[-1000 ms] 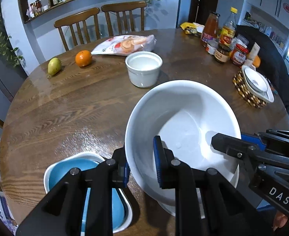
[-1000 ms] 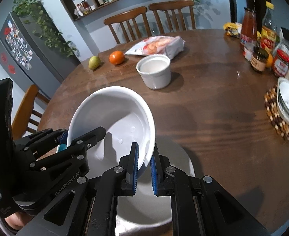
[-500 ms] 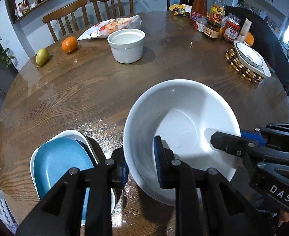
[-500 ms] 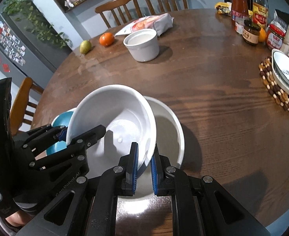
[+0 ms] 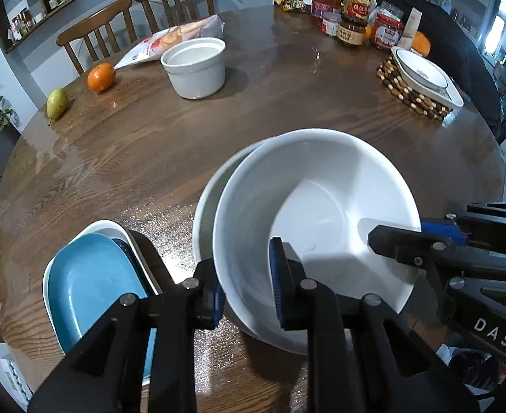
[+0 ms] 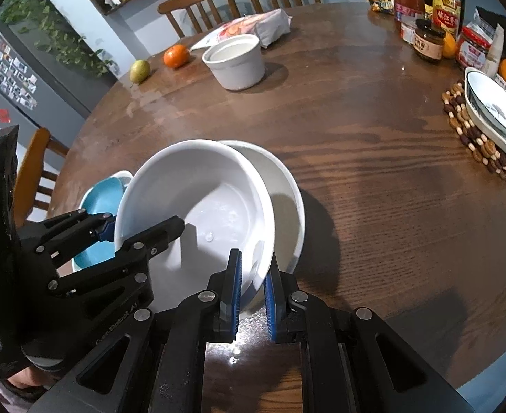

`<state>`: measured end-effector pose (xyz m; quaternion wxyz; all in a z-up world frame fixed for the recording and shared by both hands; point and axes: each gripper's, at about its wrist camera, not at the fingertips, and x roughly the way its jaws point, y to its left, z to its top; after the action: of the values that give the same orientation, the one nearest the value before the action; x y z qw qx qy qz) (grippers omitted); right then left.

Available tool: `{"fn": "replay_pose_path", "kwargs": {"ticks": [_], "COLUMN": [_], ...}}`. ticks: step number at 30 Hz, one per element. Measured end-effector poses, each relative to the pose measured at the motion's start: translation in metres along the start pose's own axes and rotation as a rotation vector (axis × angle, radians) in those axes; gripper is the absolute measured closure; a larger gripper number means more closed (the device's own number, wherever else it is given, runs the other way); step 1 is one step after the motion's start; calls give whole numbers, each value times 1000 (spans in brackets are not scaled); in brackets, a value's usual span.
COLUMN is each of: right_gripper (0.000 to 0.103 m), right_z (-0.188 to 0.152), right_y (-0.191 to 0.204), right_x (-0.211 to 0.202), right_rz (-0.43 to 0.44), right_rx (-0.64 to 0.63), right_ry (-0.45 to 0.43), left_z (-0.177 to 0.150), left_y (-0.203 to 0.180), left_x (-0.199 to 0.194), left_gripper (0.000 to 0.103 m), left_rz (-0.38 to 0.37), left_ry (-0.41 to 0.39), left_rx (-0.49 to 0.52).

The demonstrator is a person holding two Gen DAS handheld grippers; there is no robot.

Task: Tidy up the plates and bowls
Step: 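Carry the medium bowl and lower it into the large white bowl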

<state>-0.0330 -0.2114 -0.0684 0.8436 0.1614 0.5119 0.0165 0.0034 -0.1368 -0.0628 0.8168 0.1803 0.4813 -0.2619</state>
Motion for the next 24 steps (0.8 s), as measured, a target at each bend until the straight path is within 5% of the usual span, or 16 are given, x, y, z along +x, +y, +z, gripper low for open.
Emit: {"fn": "replay_pose_path", "kwargs": {"ticks": [24], "right_gripper": [90], "right_z": [0], "right_y": [5], "right_x": [2], "right_rz": [-33], "right_rx": [-27], "right_ry": [2], "left_z": [2], "left_y": [0], "left_x": [3], "left_gripper": [81], "left_rz": [17], "left_ry": [7], "left_rx": [-2]}}
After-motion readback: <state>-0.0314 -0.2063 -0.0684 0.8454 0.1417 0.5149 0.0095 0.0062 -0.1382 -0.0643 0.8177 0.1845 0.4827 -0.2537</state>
